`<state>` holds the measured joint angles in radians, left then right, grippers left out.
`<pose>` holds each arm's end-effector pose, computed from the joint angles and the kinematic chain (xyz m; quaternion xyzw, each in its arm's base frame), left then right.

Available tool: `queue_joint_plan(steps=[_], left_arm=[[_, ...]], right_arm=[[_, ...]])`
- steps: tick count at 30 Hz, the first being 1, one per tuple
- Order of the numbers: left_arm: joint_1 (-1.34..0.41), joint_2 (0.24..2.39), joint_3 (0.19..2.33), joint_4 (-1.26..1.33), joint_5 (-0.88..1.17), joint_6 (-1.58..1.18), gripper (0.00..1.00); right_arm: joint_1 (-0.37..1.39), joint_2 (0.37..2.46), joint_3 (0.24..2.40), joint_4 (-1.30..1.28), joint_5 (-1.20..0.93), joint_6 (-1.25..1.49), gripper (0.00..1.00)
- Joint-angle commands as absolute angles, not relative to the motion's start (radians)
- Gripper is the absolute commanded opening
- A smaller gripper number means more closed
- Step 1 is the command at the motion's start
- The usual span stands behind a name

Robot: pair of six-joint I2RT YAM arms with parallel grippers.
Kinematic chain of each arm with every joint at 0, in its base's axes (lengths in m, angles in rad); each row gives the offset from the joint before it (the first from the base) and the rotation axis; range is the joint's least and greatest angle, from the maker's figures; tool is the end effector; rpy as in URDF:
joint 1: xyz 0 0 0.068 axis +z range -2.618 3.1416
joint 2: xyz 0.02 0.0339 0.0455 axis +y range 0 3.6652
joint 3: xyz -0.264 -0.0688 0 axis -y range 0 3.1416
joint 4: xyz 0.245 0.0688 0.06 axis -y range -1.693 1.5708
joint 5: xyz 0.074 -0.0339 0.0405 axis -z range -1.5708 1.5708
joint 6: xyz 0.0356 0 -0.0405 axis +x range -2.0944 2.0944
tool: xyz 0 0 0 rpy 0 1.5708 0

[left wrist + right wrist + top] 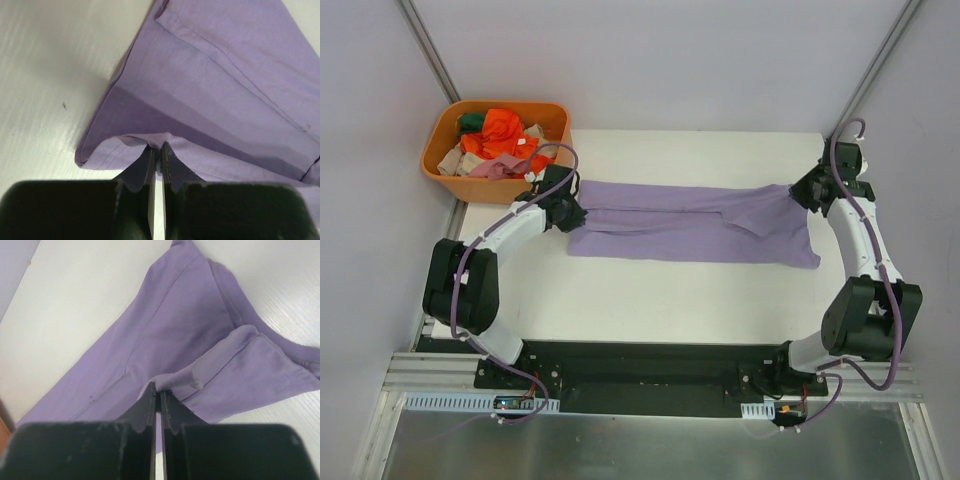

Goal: Fold and stack the t-shirts

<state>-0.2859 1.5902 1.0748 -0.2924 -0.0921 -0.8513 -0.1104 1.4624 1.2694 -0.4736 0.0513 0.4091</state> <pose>0.3305 -0.0937 0.2298 -0.2751 0.8855 -0.1643 0.3364 0.3273 -0.0381 0.3201 0.2418 0.8662 0.0422 0.4353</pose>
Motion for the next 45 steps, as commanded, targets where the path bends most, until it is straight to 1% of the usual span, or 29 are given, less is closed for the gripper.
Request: queue_joint_plan(steps=[1, 10, 12, 14, 15, 16, 18, 19, 20, 21, 22, 23, 25, 27, 28, 29, 30, 31, 34, 39, 41, 45], left_arm=[[-0.272, 1.629, 1.146, -0.290, -0.095, -0.816, 0.00], [-0.258, 1.721, 1.210, -0.290, -0.092, -0.799, 0.00], [-0.256, 1.739, 1.219, -0.290, -0.106, -0.805, 0.03], [-0.253, 1.765, 1.236, -0.290, -0.115, -0.801, 0.15], [-0.252, 1.781, 1.250, -0.293, -0.114, -0.793, 0.16], [-0.249, 1.798, 1.265, -0.295, -0.117, -0.789, 0.20], [-0.245, 1.824, 1.296, -0.302, -0.117, -0.782, 0.39], [-0.244, 1.830, 1.311, -0.308, -0.124, -0.782, 0.45], [-0.242, 1.827, 1.318, -0.314, -0.127, -0.779, 0.54], [-0.242, 1.818, 1.319, -0.319, -0.126, -0.776, 0.65], [-0.242, 1.801, 1.313, -0.318, -0.123, -0.776, 0.73], [-0.244, 1.784, 1.305, -0.316, -0.112, -0.772, 0.84], [-0.245, 1.747, 1.286, -0.318, -0.100, -0.762, 0.99], [-0.250, 1.711, 1.261, -0.316, -0.086, -0.758, 0.99], [-0.253, 1.697, 1.247, -0.316, -0.077, -0.758, 0.99], [-0.256, 1.680, 1.229, -0.314, -0.066, -0.759, 0.99], [-0.259, 1.668, 1.217, -0.313, -0.054, -0.762, 0.99], [-0.264, 1.657, 1.203, -0.310, -0.040, -0.759, 0.99], [-0.285, 1.628, 1.177, -0.307, -0.008, -0.750, 0.99], [-0.351, 1.617, 1.151, -0.281, -0.002, -0.732, 0.99], [-0.370, 1.635, 1.152, -0.267, 0.044, -0.723, 0.99], [-0.379, 1.683, 1.154, -0.247, 0.057, -0.712, 0.99]], right_arm=[[-0.106, 1.500, 1.344, -0.434, 0.112, 0.397, 0.01], [-0.104, 1.655, 1.417, -0.405, 0.117, 0.433, 0.01], [-0.104, 1.709, 1.448, -0.408, 0.114, 0.440, 0.01], [-0.104, 1.761, 1.486, -0.411, 0.104, 0.449, 0.02], [-0.103, 1.787, 1.500, -0.407, 0.106, 0.456, 0.03], [-0.101, 1.808, 1.514, -0.402, 0.109, 0.457, 0.04], [-0.101, 1.864, 1.551, -0.385, 0.113, 0.460, 0.08], [-0.101, 1.897, 1.580, -0.379, 0.115, 0.459, 0.11], [-0.101, 1.926, 1.610, -0.383, 0.118, 0.451, 0.14], [-0.101, 1.952, 1.655, -0.403, 0.123, 0.440, 0.25], [-0.101, 1.974, 1.701, -0.440, 0.121, 0.424, 0.34], [-0.101, 1.989, 1.751, -0.477, 0.112, 0.401, 0.44], [-0.095, 1.982, 1.779, -0.512, 0.091, 0.353, 0.58], [-0.086, 1.935, 1.735, -0.514, 0.100, 0.321, 0.81], [-0.084, 1.904, 1.705, -0.509, 0.091, 0.307, 0.87], [-0.084, 1.876, 1.662, -0.508, 0.071, 0.301, 0.91], [-0.084, 1.846, 1.622, -0.505, 0.045, 0.295, 0.92], [-0.084, 1.817, 1.574, -0.499, 0.011, 0.293, 0.96], [-0.083, 1.750, 1.441, -0.477, -0.107, 0.299, 0.99], [-0.057, 1.694, 1.267, -0.393, -0.189, 0.322, 0.99], [-0.049, 1.704, 1.235, -0.373, -0.213, 0.331, 0.99], [-0.037, 1.764, 1.230, -0.341, -0.258, 0.342, 0.98]])
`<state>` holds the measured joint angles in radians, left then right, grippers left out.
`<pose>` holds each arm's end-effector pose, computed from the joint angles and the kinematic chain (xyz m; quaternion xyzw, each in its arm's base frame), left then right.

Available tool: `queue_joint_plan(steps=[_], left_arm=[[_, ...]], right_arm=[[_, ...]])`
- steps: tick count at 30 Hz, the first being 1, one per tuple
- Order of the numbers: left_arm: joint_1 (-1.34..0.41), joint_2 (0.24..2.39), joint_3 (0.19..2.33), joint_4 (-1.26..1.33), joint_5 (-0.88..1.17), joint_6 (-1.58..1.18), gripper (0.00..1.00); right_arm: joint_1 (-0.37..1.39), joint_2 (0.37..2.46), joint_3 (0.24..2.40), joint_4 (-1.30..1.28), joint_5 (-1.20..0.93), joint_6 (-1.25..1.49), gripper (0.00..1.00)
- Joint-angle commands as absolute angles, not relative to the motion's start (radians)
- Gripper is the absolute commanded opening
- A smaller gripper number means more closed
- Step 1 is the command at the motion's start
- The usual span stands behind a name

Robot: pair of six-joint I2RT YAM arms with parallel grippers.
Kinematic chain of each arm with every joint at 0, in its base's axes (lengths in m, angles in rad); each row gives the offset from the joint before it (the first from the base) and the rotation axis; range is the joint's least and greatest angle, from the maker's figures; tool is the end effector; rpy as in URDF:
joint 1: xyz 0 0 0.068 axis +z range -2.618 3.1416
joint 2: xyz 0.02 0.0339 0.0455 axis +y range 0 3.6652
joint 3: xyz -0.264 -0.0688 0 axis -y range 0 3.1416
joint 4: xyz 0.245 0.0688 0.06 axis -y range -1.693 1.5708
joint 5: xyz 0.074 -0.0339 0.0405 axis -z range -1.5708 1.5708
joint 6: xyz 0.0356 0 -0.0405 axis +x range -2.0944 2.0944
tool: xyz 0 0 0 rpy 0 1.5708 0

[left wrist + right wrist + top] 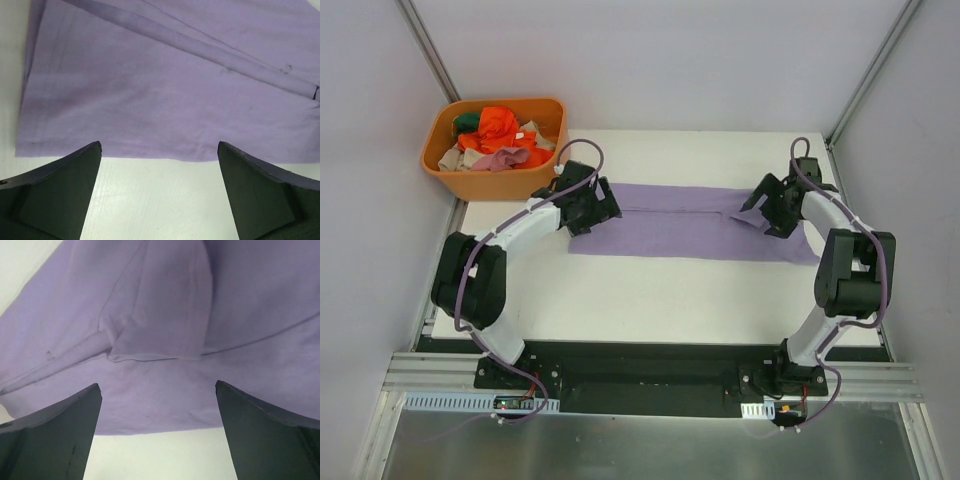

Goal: Fold and stack the t-shirts

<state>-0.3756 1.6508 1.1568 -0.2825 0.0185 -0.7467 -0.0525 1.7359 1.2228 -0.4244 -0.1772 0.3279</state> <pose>0.3379 -0.1339 0.2365 -0.1666 0.9070 -0.2130 0.3229 0.3706 -0.0132 0.2180 0.1519 0.9347 0.1259 0.2957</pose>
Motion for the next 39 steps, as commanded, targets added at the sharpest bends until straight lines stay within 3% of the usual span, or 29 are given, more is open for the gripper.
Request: queue_joint_plan(steps=[1, 14, 21, 26, 33, 39], left_arm=[[-0.379, 1.693, 1.155, -0.244, 0.055, -0.710, 0.99], [-0.357, 1.752, 1.123, -0.247, 0.017, -0.684, 0.99], [-0.348, 1.740, 1.097, -0.245, 0.020, -0.686, 0.99], [-0.348, 1.712, 1.091, -0.245, 0.047, -0.681, 0.99], [-0.374, 1.638, 1.103, -0.247, 0.087, -0.647, 0.99], [-0.440, 1.676, 1.239, -0.245, 0.104, -0.558, 0.99]], right_arm=[[-0.034, 1.779, 1.239, -0.341, -0.256, 0.342, 0.98], [-0.020, 1.951, 1.388, -0.247, -0.218, 0.336, 0.96], [0.052, 2.084, 1.664, -0.204, -0.201, 0.310, 0.96], [0.084, 2.105, 1.804, -0.313, -0.152, 0.276, 0.96], [0.083, 1.841, 1.559, -0.382, 0.038, 0.199, 0.99], [0.083, 1.611, 1.211, -0.433, 0.034, 0.255, 0.96]])
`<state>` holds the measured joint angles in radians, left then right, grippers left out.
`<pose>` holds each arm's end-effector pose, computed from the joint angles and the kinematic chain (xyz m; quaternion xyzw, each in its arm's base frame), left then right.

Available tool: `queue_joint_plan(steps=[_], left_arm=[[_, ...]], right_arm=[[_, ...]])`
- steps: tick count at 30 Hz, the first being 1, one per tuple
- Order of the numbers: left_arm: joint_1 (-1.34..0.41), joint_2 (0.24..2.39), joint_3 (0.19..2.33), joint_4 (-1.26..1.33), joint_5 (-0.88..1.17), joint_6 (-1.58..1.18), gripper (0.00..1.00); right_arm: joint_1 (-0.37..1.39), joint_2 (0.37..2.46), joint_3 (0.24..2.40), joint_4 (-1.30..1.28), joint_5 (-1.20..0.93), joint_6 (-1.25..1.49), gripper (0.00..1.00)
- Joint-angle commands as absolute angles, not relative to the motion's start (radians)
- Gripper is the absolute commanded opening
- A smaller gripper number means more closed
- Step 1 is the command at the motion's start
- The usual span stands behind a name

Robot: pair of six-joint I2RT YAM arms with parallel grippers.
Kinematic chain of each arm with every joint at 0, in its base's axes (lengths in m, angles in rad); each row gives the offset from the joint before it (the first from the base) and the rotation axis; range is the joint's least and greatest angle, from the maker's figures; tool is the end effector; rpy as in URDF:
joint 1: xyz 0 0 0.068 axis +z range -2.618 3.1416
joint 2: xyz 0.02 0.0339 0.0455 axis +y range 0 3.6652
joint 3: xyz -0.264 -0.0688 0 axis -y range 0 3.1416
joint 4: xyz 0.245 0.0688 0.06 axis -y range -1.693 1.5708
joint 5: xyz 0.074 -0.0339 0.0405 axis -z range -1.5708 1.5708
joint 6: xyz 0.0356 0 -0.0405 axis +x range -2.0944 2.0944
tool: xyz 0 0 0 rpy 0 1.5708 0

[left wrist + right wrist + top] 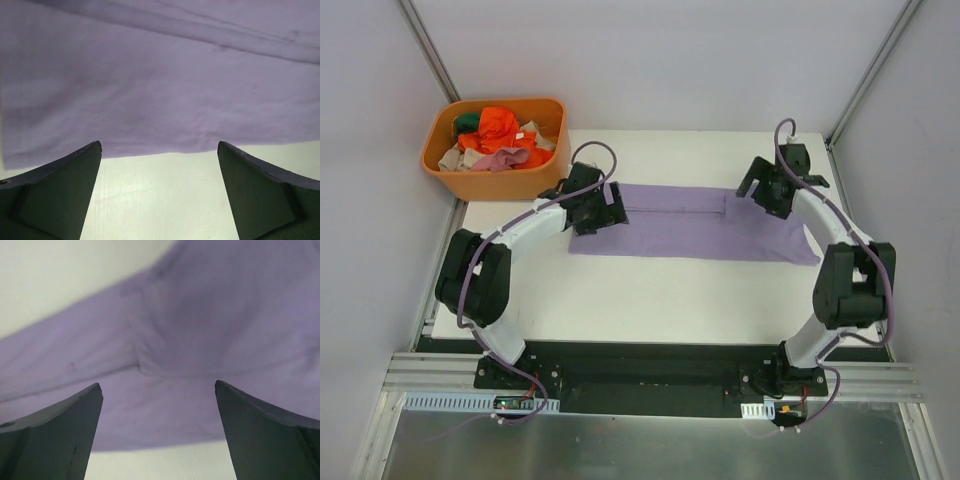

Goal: Fold and stack the t-shirts

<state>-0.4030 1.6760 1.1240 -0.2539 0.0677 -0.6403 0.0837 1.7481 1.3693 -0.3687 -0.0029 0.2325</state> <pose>0.3336 -0.1448 0.2196 -0.0972 0.9222 -0.2131 0.3077 0.3954 0.0333 0.2640 0.0675 0.9140 0.0643 0.3949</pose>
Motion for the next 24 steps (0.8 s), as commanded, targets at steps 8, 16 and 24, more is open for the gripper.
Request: queue_joint_plan(steps=[8, 16, 24], left_arm=[[-0.439, 1.926, 1.411, -0.302, 0.057, -0.520, 0.99], [-0.465, 1.905, 1.223, -0.314, 0.185, -0.578, 0.99], [-0.734, 1.766, 1.057, -0.207, 0.509, -0.674, 0.99]], right_arm=[[0.020, 1.658, 1.066, -0.428, -0.081, 0.341, 0.96], [-0.051, 1.932, 1.256, -0.417, -0.184, 0.354, 0.96], [-0.014, 2.470, 2.211, -0.740, -0.276, 0.250, 0.96]])
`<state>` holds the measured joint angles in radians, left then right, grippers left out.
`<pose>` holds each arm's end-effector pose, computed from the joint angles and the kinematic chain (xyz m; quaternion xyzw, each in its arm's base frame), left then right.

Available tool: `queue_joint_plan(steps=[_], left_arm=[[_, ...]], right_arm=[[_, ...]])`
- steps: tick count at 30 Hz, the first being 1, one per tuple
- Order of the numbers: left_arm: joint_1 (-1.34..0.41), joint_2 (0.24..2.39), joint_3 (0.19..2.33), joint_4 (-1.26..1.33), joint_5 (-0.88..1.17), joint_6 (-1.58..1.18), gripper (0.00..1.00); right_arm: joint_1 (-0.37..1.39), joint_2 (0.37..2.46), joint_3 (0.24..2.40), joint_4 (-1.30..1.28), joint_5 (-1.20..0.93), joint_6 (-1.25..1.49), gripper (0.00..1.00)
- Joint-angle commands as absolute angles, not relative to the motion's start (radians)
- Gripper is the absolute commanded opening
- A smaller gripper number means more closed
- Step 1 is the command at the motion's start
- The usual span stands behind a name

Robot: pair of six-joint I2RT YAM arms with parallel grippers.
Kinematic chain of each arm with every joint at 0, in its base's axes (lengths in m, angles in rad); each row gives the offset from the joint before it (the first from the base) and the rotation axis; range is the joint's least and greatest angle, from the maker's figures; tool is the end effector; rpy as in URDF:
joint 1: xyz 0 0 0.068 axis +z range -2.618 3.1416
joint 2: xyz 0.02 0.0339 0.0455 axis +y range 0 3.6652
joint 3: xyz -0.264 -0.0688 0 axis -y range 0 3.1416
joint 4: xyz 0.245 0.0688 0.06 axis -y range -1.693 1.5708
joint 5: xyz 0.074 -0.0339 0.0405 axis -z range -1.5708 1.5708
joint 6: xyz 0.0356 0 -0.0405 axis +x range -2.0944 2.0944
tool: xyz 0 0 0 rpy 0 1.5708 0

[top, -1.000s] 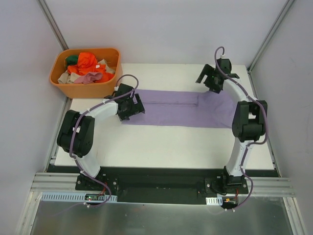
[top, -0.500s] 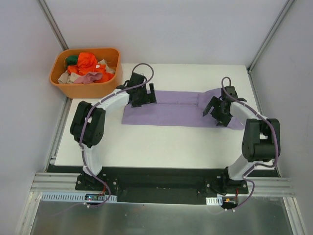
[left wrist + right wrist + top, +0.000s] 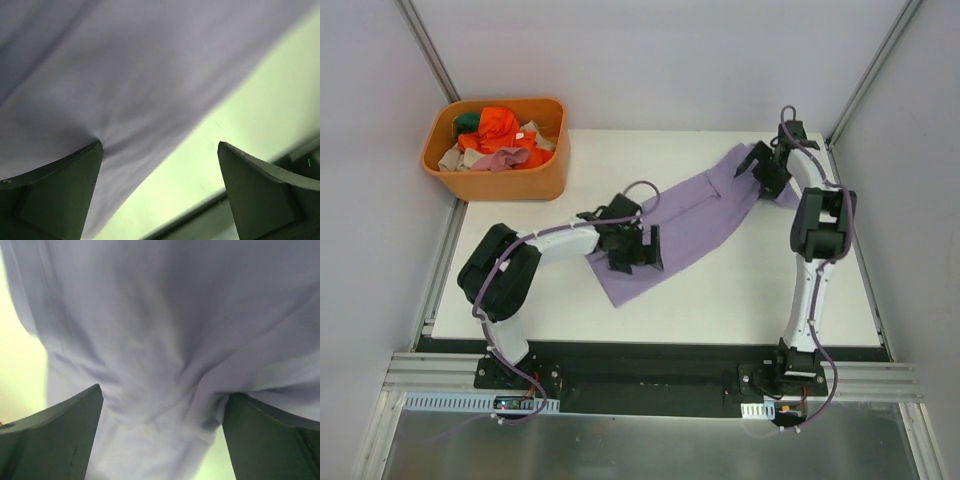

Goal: Fold and stack the t-shirts

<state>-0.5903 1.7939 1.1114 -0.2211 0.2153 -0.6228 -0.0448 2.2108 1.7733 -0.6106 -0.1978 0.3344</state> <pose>0.3062 -0.2143 0.1775 0.0199 0.9398 -0.2690 0.2096 0.4792 -0.0145 0.1814 0.1561 0.9489 0.1315 0.2407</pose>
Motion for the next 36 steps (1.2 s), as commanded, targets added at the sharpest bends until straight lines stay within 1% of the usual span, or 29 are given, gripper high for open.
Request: queue_joint_plan(steps=[1, 3, 4, 6, 9, 12, 14, 17, 19, 20, 22, 24, 27, 28, 31, 32, 34, 36], left_arm=[[-0.774, 1.776, 1.077, -0.195, 0.527, -0.652, 0.99], [-0.824, 1.810, 1.149, -0.195, 0.534, -0.632, 0.99], [-0.830, 1.827, 1.205, -0.192, 0.564, -0.630, 0.99], [-0.842, 1.847, 1.291, -0.186, 0.621, -0.629, 0.99], [-0.850, 1.821, 1.330, -0.186, 0.621, -0.603, 0.99], [-0.845, 1.749, 1.281, -0.193, 0.528, -0.569, 0.99], [-0.830, 1.692, 1.227, -0.219, 0.447, -0.558, 0.99], [-0.750, 1.585, 1.109, -0.255, 0.307, -0.583, 0.99], [-0.659, 1.511, 1.014, -0.256, 0.272, -0.618, 0.99], [-0.606, 1.475, 0.967, -0.256, 0.258, -0.632, 0.99], [-0.524, 1.418, 0.889, -0.259, 0.192, -0.650, 0.99], [-0.476, 1.387, 0.841, -0.261, 0.164, -0.658, 0.99], [-0.425, 1.403, 0.827, -0.261, 0.164, -0.666, 0.99], [-0.413, 1.420, 0.827, -0.261, 0.166, -0.672, 0.97], [-0.405, 1.466, 0.836, -0.259, 0.166, -0.672, 0.84], [-0.405, 1.482, 0.839, -0.259, 0.181, -0.672, 0.82], [-0.405, 1.514, 0.844, -0.261, 0.195, -0.672, 0.73], [-0.405, 1.543, 0.841, -0.259, 0.183, -0.670, 0.70]], right_arm=[[-0.002, 2.524, 2.346, -0.777, -0.303, 0.230, 0.96], [0.020, 2.589, 2.504, -0.799, -0.328, 0.200, 0.96], [0.029, 2.583, 2.517, -0.767, -0.331, 0.192, 0.96], [0.040, 2.510, 2.435, -0.692, -0.315, 0.186, 0.96], [0.043, 2.354, 2.277, -0.637, -0.220, 0.146, 0.96], [0.046, 2.242, 2.211, -0.713, -0.131, 0.088, 0.96], [0.052, 2.174, 2.139, -0.759, -0.109, 0.054, 0.96], [0.089, 2.022, 1.926, -0.750, -0.107, 0.008, 0.96], [0.138, 1.868, 1.661, -0.668, -0.112, -0.060, 0.96], [0.173, 1.814, 1.594, -0.622, -0.121, -0.086, 0.96], [0.251, 1.662, 1.354, -0.522, -0.165, -0.145, 0.96], [0.345, 1.568, 1.209, -0.457, -0.199, -0.185, 0.96], [0.516, 1.493, 1.083, -0.417, -0.231, -0.238, 0.96], [0.575, 1.480, 1.053, -0.402, -0.250, -0.248, 0.97], [0.721, 1.462, 1.002, -0.379, -0.275, -0.256, 0.99], [0.768, 1.463, 0.996, -0.377, -0.264, -0.253, 0.99], [0.842, 1.474, 0.993, -0.383, -0.265, -0.250, 0.94], [0.885, 1.485, 0.982, -0.376, -0.268, -0.227, 0.90]])
